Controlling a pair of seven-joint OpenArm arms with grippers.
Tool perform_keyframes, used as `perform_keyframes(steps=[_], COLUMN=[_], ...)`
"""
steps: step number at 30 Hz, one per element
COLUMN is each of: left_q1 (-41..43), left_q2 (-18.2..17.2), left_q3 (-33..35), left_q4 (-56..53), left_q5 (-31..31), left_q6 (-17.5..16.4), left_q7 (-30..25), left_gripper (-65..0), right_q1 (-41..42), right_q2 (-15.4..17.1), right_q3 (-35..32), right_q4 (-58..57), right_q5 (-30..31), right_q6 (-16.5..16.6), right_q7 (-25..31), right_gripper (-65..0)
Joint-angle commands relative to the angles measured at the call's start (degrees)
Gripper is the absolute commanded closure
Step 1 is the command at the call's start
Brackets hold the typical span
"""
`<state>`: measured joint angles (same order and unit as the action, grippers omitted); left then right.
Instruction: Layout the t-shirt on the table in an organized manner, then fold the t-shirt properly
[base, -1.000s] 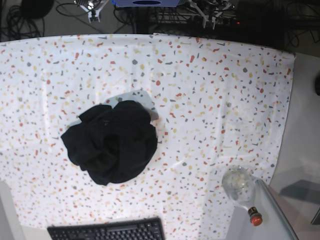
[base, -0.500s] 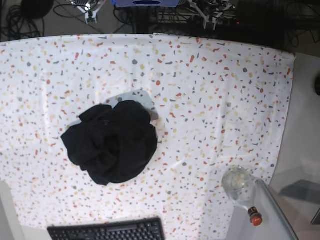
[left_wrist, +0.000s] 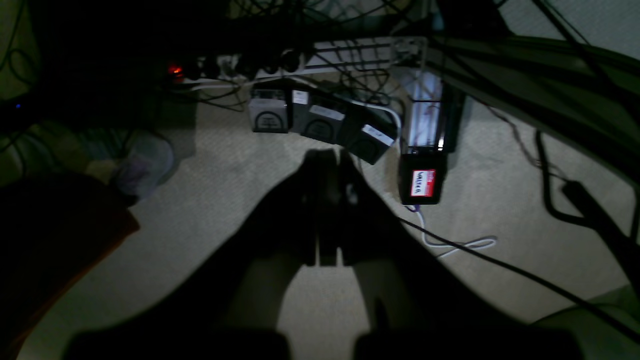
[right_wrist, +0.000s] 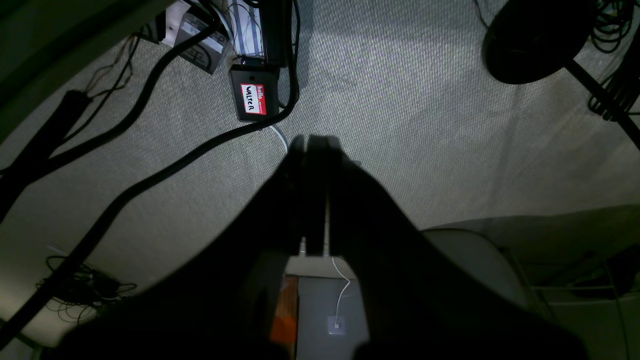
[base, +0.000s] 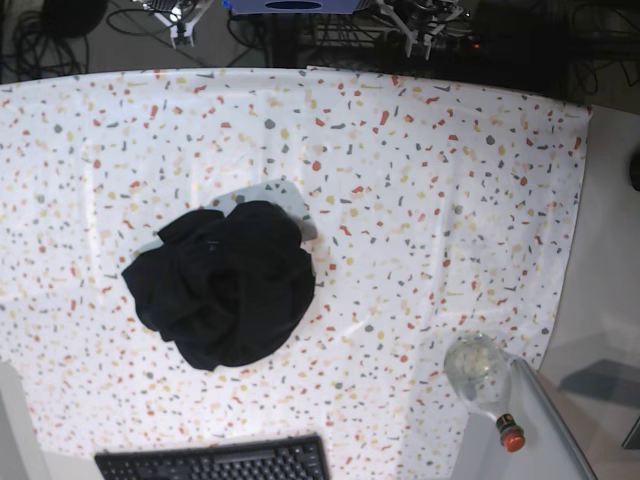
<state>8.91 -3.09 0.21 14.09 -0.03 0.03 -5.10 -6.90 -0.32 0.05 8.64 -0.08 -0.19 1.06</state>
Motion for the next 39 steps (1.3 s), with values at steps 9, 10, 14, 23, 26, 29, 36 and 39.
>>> perform_keyframes(steps=[9,10,14,23,26,29,36,39], left_q1=[0.72,1.51,7.49,22.52,27.01,31.49,36.15,34.92], left_q2=[-2.05,-2.67,-4.95,-10.67,-12.16,-13.65,-23.41,-26.75], left_q3=[0.10,0.01,0.01,-0.69,-0.78,-0.78,-0.69,-0.60], left_q4=[0.46,0.64,8.99,36.24,43.80,51.98,67.89,72.90], left_q5=[0.16,-0.19,-0.27,-0.36,-0.45,-1.95,-21.11,-22.87], left_q6=[0.27,0.27,0.27,0.27,0.27,0.27,0.27,0.27], left_q7=[-0.39,-0.57,-2.50,1.19,1.19,1.19,1.19,1.19], left_gripper=[0.0,0.0,0.0,0.0,0.0,0.0,0.0,0.0], right_q1=[-0.88,-1.94,-8.97,-29.81,-34.20,-37.98,-43.52,-38.77], right_q2=[0.01,0.01,0.01,-1.57,-3.33,-4.74,-6.94,-7.02], right_q3=[0.25,0.25,4.91,14.76,14.93,14.93,14.41,14.41], right_q4=[0.28,0.45,10.83,52.76,62.96,72.81,98.21,104.98], right_q5=[0.21,0.21,0.21,0.21,-0.06,0.03,0.21,0.21], right_q6=[-0.39,-0.39,-0.47,-0.47,-0.47,-0.47,-0.47,-0.47], right_q7=[-0.22,-0.05,-0.40,-15.96,-19.30,-23.43,-27.48,-33.37], right_gripper=[0.0,0.0,0.0,0.0,0.0,0.0,0.0,0.0])
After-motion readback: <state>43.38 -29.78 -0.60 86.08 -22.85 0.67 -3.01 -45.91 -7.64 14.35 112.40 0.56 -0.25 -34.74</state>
